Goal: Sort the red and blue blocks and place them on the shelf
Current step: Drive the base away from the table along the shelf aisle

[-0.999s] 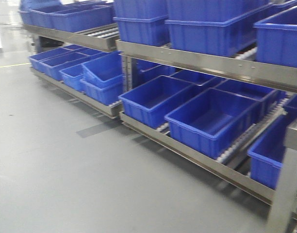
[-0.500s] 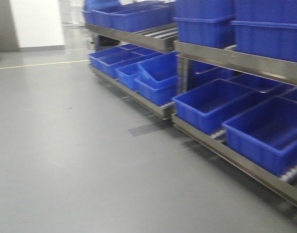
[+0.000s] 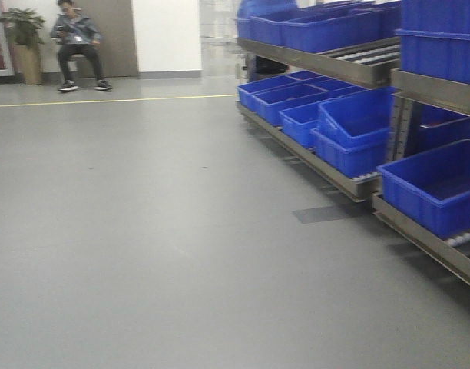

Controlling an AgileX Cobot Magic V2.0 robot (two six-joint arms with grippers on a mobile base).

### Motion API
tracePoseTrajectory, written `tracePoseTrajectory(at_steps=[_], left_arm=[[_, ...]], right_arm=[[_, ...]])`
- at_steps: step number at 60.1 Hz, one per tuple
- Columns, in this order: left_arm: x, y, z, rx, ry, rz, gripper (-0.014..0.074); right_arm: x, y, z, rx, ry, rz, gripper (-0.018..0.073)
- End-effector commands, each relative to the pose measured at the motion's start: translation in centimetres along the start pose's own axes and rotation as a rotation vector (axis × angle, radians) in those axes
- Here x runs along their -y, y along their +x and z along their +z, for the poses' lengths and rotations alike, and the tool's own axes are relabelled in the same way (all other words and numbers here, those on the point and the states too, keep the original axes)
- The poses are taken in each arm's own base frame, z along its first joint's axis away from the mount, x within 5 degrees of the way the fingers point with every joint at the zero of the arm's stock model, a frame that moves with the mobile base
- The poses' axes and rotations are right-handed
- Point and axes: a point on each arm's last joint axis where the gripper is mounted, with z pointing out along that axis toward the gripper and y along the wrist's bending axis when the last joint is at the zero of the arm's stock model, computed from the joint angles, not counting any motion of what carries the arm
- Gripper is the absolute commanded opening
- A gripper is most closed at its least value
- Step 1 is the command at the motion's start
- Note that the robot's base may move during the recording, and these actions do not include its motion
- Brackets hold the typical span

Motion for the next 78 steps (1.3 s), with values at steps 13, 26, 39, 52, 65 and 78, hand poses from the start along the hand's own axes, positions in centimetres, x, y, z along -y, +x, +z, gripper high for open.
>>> tracePoseTrajectory(at_steps=[13,26,39,52,65,78], left_arm=[[0.48,-1.65,-0.43,0.108,0.035,-0.005,0.0127],[0.48,-1.65,-0.43,0.108,0.035,-0.005,0.0126],[0.48,-1.65,-0.43,0.108,0.035,-0.005,0.0127],[0.48,-1.65,-0.43,0.108,0.035,-0.005,0.0127],[0.48,-1.65,-0.43,0.108,0.035,-0.005,0.0126],[0.48,-1.65,-0.43,0.108,0.035,-0.005,0.0126]], right_arm=[[-0.33,-1.71,-0.42,0.115,-0.019,-0.018,0.0064],[-0.33,-1.71,-0.42,0.115,-0.019,-0.018,0.0064],[-0.33,-1.71,-0.42,0.115,-0.019,-0.018,0.0064],[-0.33,-1.71,-0.42,0.115,-0.019,-0.018,0.0064],[-0.33,-1.71,-0.42,0.115,-0.019,-0.018,0.0064],[-0.33,-1.71,-0.42,0.115,-0.019,-0.018,0.0064]])
